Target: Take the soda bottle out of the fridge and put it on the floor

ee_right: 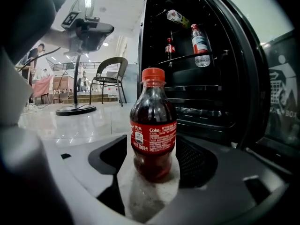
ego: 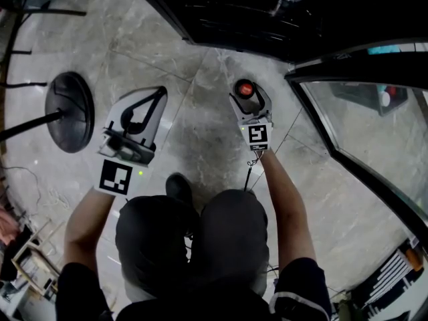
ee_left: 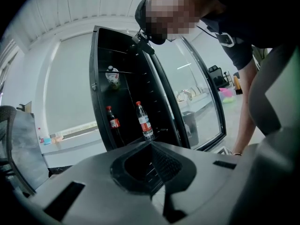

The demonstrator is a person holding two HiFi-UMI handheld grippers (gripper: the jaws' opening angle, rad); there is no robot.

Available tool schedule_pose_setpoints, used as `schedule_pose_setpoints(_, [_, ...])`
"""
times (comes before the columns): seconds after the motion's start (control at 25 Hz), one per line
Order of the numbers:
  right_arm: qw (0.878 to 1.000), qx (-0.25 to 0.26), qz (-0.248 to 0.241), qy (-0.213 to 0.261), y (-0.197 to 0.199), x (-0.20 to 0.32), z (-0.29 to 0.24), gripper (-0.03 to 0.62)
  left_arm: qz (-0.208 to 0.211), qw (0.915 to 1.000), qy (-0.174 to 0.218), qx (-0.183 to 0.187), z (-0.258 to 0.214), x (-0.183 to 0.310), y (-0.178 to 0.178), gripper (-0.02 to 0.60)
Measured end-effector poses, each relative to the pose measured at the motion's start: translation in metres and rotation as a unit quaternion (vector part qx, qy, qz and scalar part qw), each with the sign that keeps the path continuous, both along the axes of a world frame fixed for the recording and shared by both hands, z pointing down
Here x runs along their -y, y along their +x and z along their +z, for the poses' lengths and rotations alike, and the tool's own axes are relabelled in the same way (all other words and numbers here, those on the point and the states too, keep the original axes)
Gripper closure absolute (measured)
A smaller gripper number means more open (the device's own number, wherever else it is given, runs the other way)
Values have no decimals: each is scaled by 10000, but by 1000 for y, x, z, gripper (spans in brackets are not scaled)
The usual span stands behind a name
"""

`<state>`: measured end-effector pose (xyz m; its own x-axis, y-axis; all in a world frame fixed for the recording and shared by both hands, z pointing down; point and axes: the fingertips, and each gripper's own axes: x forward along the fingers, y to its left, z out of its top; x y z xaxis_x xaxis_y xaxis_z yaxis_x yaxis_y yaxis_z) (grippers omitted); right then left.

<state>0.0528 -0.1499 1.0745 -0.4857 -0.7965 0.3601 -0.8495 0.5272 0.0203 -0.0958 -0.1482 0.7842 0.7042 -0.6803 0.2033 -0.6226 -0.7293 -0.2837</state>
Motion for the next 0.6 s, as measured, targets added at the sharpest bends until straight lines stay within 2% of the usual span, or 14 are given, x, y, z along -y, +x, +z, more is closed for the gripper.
schedule_pose_setpoints(0.36, [9999, 111, -41, 71, 6, -17, -18, 287, 67, 10000, -39, 50, 5, 2, 3, 558])
schedule_pose_setpoints(0.48, [9998, 102, -63, 132, 10, -23, -28, 314, 59, 10000, -19, 16, 5, 3, 3, 558])
schedule_pose_setpoints(0.6, [9998, 42, -72, 180, 16, -28, -37, 377, 37, 10000, -66, 4, 6, 3, 2, 558])
